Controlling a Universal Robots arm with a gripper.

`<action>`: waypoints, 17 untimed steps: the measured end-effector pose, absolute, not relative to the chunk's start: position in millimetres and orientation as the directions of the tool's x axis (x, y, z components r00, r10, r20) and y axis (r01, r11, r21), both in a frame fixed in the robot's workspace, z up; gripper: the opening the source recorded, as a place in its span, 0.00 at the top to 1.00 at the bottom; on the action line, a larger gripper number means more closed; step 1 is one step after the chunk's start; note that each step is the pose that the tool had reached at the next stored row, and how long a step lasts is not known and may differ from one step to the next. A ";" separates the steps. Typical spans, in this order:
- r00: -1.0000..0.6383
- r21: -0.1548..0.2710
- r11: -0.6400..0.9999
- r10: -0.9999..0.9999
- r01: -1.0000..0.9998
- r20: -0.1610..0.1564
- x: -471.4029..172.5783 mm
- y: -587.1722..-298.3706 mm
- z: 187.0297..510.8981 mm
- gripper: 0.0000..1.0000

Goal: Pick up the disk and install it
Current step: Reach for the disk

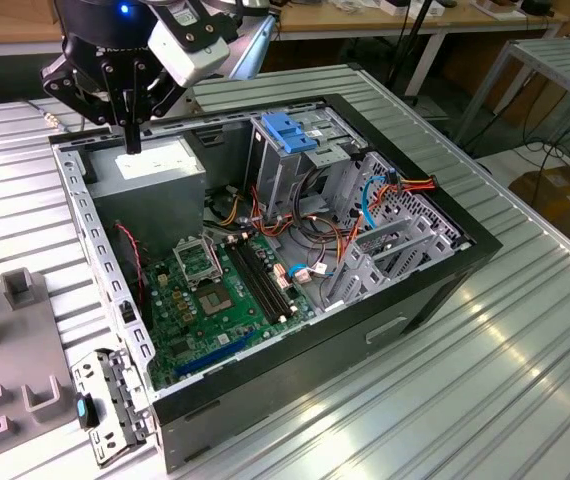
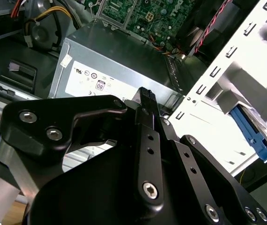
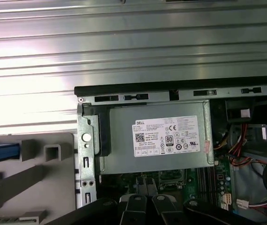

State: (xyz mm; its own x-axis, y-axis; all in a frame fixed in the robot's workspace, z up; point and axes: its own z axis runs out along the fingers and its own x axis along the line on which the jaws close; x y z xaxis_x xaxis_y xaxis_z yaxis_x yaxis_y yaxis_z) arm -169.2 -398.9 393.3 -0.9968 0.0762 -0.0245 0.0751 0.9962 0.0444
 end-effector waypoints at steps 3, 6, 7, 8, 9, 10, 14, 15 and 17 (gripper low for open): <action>-0.997 0.044 0.996 0.076 0.075 -0.024 -171.0 -398.9 393.3 0.89; -0.997 0.044 0.996 0.076 0.075 -0.024 -172.6 -398.9 393.3 0.89; -0.997 0.044 0.996 0.076 0.075 -0.024 -173.1 -398.9 393.3 0.89; -0.997 0.044 0.996 0.076 0.075 -0.024 -173.6 -398.9 393.3 0.89; -0.997 0.044 0.996 0.076 0.075 -0.025 -174.5 -398.9 393.3 0.89; -0.997 0.044 0.996 0.076 0.075 -0.024 -175.5 -398.9 393.3 0.89; -0.997 0.044 0.996 0.076 0.075 -0.024 -178.6 -398.9 393.3 0.89; -0.997 0.044 0.996 0.076 0.075 -0.024 -179.4 -399.0 393.3 0.89; -0.997 0.044 0.996 0.076 0.075 -0.024 -180.9 -398.9 393.3 0.89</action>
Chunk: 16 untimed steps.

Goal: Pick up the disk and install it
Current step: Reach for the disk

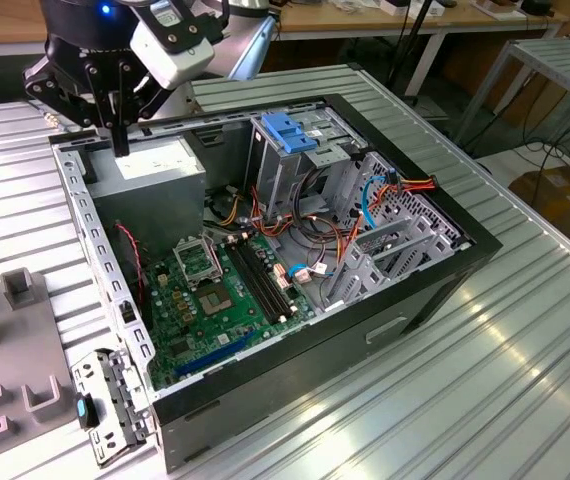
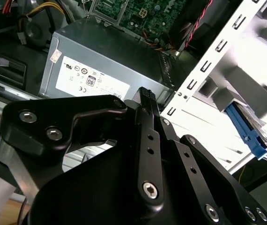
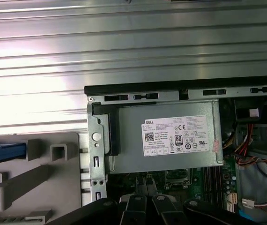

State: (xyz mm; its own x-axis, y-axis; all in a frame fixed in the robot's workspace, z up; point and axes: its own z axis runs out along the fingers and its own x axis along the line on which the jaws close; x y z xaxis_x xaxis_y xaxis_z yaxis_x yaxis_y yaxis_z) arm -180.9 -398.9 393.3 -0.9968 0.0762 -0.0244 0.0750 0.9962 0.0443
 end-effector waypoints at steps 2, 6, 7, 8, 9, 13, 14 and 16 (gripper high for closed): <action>-0.997 0.044 0.996 0.076 0.075 -0.024 -183.2 -398.9 393.3 0.89; -0.997 0.044 0.996 0.076 0.075 -0.024 -186.7 -398.9 393.3 0.89; -0.997 0.044 0.996 0.076 0.075 -0.024 -187.3 -398.9 393.3 0.89; -0.997 0.044 0.996 0.076 0.075 -0.024 -188.2 -398.9 393.3 0.89; -0.997 0.044 0.996 0.076 0.075 -0.024 -189.0 -398.9 393.3 0.89; -0.997 0.044 0.996 0.076 0.075 -0.024 -192.2 -398.9 393.3 0.89; -0.997 0.044 0.996 0.076 0.075 -0.024 -192.9 -398.9 393.3 0.89; -0.997 0.044 0.996 0.076 0.075 -0.025 -194.6 -398.9 393.3 0.89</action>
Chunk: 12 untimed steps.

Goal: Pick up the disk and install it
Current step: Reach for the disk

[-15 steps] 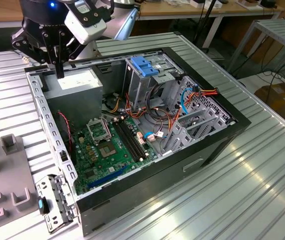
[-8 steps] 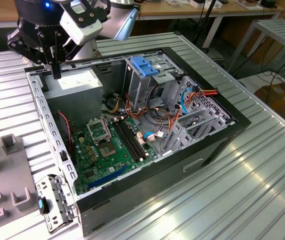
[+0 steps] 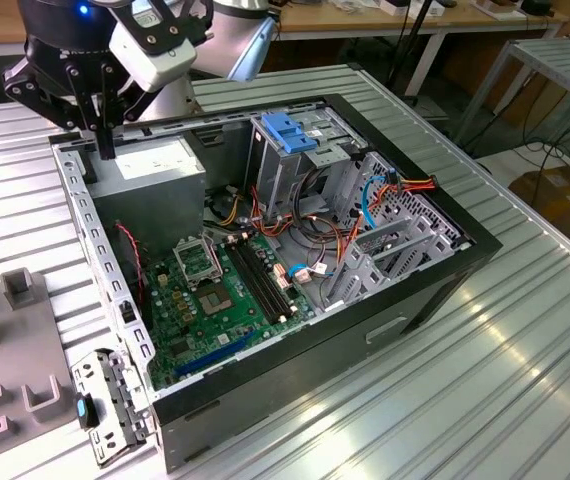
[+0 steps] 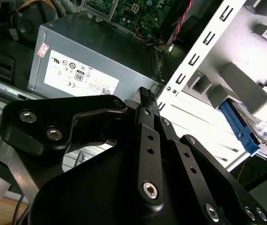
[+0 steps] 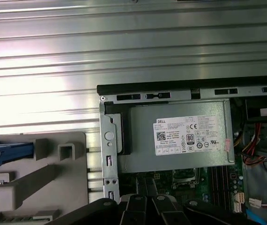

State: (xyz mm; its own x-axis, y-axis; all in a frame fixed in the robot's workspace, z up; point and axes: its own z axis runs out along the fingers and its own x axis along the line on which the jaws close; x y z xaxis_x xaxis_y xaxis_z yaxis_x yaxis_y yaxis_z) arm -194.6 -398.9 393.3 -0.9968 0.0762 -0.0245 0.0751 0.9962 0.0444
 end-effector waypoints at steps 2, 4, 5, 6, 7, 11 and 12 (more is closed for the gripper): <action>-0.997 0.044 0.996 0.076 0.075 -0.024 -196.3 -398.9 393.3 0.89; -0.997 0.044 0.996 0.076 0.075 -0.024 -197.6 -398.9 393.3 0.89; -0.997 0.044 0.996 0.076 0.075 -0.024 -198.3 -398.9 393.3 0.89; -0.997 0.044 0.996 0.076 0.075 -0.024 -198.9 -398.9 393.3 0.89; -0.997 0.044 0.996 0.076 0.075 -0.024 -199.5 -398.9 393.3 0.89; -0.997 0.044 0.996 0.076 0.075 -0.024 -202.3 -398.9 393.3 0.89; -0.997 0.044 0.996 0.076 0.075 -0.024 -203.7 -398.9 393.4 0.89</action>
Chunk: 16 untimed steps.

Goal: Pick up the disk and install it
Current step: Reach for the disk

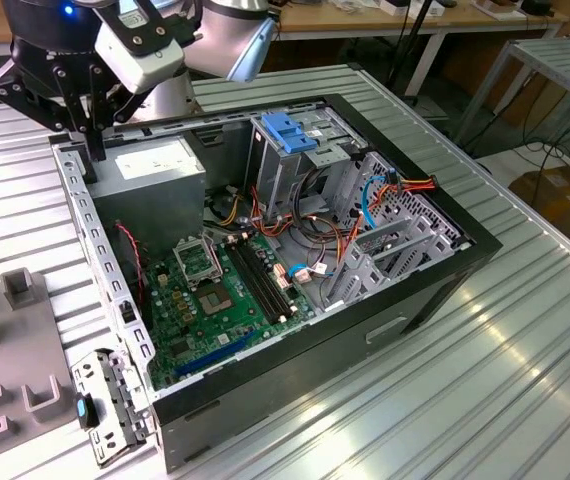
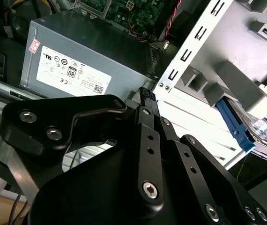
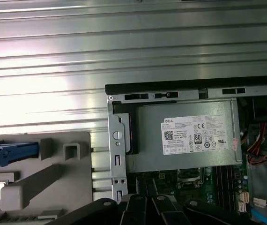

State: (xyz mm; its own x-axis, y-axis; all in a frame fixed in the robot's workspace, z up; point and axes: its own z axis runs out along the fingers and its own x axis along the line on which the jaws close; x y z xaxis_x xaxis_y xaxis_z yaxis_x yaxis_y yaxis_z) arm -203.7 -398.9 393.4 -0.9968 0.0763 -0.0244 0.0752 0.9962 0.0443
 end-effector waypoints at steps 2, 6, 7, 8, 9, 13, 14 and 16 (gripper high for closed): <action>-0.997 0.044 0.996 0.076 0.075 -0.024 -205.1 -398.9 393.3 0.89; -0.997 0.044 0.996 0.076 0.075 -0.024 -208.3 -398.9 393.3 0.89; -0.997 0.044 0.996 0.076 0.075 -0.024 -209.0 -399.0 393.3 0.89; -0.997 0.044 0.996 0.076 0.075 -0.024 -210.1 -398.9 393.3 0.89; -0.997 0.044 0.996 0.076 0.075 -0.024 -210.7 -398.9 393.3 0.89; -0.997 0.044 0.996 0.076 0.075 -0.024 -214.0 -398.9 393.3 0.89; -0.997 0.044 0.996 0.076 0.075 -0.024 -214.6 -398.9 393.3 0.89; -0.997 0.044 0.996 0.076 0.075 -0.025 -216.2 -398.9 393.3 0.89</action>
State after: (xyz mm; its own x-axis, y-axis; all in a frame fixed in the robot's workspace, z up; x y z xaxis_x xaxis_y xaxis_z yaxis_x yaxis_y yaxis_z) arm -216.2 -398.9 393.3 -0.9968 0.0762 -0.0245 0.0750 0.9962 0.0444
